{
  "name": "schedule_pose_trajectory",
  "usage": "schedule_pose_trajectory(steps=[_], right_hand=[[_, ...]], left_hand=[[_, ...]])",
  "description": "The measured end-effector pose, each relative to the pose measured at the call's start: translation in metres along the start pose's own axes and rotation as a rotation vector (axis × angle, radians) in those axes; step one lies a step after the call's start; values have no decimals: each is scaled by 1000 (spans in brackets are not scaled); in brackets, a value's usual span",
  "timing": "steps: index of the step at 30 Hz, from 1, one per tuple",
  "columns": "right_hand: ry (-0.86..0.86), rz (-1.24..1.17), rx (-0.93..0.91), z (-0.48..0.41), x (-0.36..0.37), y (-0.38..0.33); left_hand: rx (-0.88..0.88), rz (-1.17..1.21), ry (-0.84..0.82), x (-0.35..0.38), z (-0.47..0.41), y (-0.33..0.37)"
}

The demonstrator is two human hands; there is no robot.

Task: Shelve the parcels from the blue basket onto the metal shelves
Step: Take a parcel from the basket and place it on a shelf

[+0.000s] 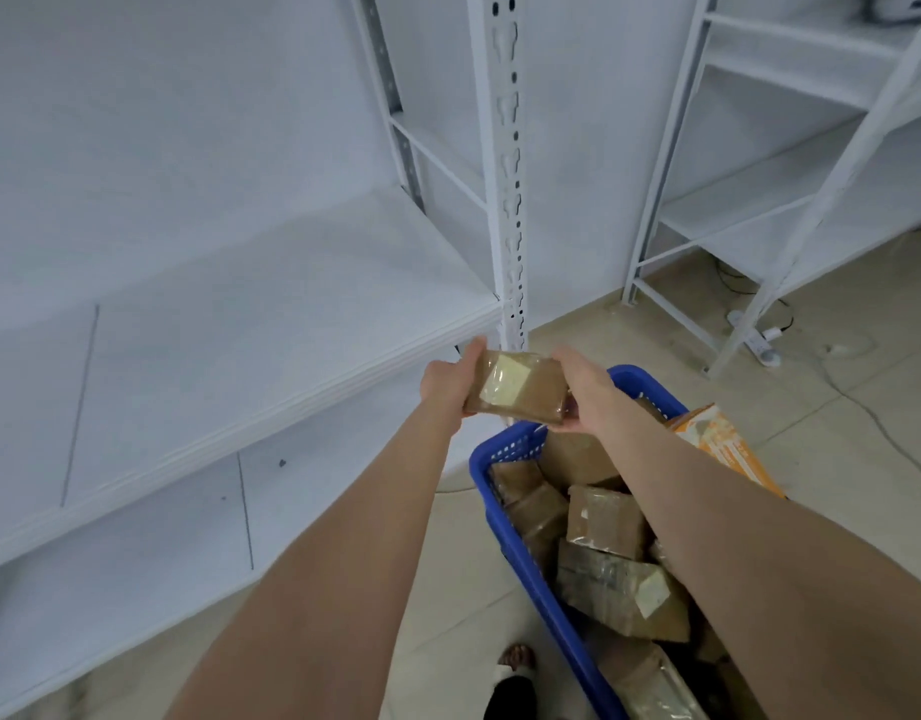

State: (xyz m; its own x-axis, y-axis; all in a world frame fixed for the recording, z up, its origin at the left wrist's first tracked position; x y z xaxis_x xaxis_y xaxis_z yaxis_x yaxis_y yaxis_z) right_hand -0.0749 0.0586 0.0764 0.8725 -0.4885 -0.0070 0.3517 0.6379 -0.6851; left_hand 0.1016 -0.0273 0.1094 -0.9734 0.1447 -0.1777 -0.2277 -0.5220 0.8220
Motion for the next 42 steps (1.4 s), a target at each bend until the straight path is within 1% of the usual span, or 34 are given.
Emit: schedule_pose_trajectory(steps=[3, 6, 10, 13, 15, 17, 19, 21, 23, 29, 33, 42], right_hand=[[-76, 2, -80, 24, 22, -8], [-144, -1, -136, 44, 45, -13], [-239, 8, -169, 60, 78, -12], [-328, 135, -111, 69, 101, 0], [-387, 175, -58, 77, 114, 8], [-436, 157, -41, 90, 132, 10], [-475, 94, -62, 100, 153, 7], [-499, 27, -88, 108, 175, 3], [-510, 13, -102, 116, 196, 2], [-538, 65, -109, 139, 257, 9], [-568, 88, -116, 154, 297, 17], [-599, 135, -203, 187, 377, 28]], left_hand=[[-18, 78, 5, -22, 19, 2], [-38, 166, -28, -42, 37, 2], [20, 251, 42, -85, 52, 6], [82, 295, 75, -116, 61, 10], [115, 307, 91, -136, 67, 11], [143, 317, 102, -157, 74, 13], [157, 321, 112, -177, 79, 13], [163, 313, 114, -197, 82, 12], [171, 299, 112, -218, 83, 13], [162, 254, 165, -287, 85, 6], [188, 238, 186, -329, 89, 3], [251, 232, 226, -416, 101, 1]])
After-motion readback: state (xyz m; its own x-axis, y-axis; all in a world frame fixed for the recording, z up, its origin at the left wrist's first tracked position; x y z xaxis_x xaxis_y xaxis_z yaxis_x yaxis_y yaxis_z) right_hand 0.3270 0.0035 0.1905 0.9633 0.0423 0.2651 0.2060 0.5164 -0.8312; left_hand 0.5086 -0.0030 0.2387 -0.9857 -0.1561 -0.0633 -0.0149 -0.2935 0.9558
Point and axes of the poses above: each hand's wrist, its own z-axis away from the middle knuckle, its own x-axis out of the palm, y = z × x, the point moved 10 cm from there along -z, towards the middle knuckle, and after that the axes turned 2 degrees about z, right-handed, at the moved point
